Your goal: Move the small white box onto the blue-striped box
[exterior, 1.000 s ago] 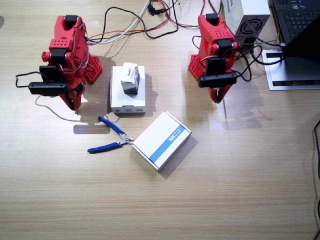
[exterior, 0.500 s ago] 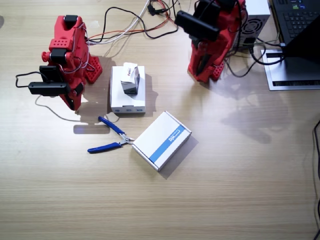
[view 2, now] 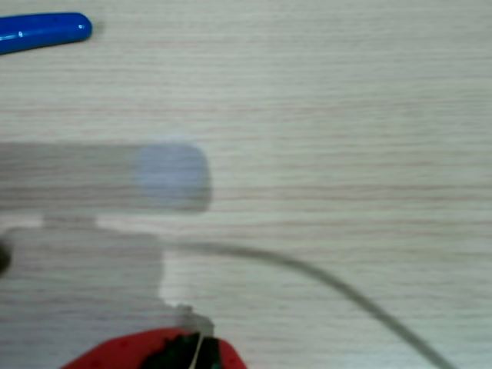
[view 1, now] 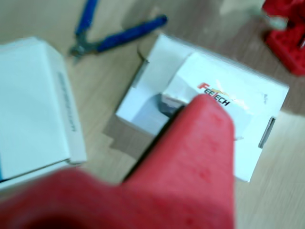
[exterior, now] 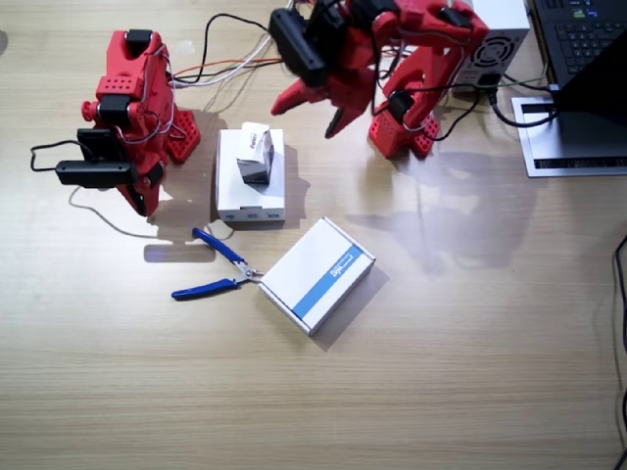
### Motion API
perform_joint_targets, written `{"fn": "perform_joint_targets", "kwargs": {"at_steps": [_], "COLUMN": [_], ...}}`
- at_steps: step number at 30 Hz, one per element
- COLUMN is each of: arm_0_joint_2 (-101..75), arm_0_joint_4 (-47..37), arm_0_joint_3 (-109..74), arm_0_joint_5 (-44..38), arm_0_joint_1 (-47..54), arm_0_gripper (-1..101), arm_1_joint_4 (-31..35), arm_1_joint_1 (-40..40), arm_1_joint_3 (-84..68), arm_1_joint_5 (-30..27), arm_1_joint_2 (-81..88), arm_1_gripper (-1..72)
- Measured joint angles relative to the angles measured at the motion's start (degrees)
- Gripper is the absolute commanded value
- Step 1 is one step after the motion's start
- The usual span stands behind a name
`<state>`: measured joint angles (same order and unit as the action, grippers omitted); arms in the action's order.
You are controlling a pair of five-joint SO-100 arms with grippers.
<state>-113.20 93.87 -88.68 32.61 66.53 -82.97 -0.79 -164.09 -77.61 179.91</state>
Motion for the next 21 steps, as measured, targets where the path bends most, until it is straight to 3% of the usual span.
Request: {"fn": "perform_joint_targets", "kwargs": {"at_steps": [8,21], "arm_0_joint_2": [19.25,41.84], "arm_0_joint_4": [0.97,0.97], "arm_0_joint_3": [8.35,22.94], "arm_0_joint_5": [3.08,3.08], "arm_0_joint_1": [9.76,12.04], "arm_0_gripper": [46,45], "arm_1_joint_4": [0.0,0.0], "arm_1_joint_1": [0.0,0.0], "arm_1_joint_3": [0.0,0.0], "arm_1_joint_5": [0.0,0.0], "arm_1_joint_2": [0.0,0.0], "arm_1_gripper": [0.5,0.5]}}
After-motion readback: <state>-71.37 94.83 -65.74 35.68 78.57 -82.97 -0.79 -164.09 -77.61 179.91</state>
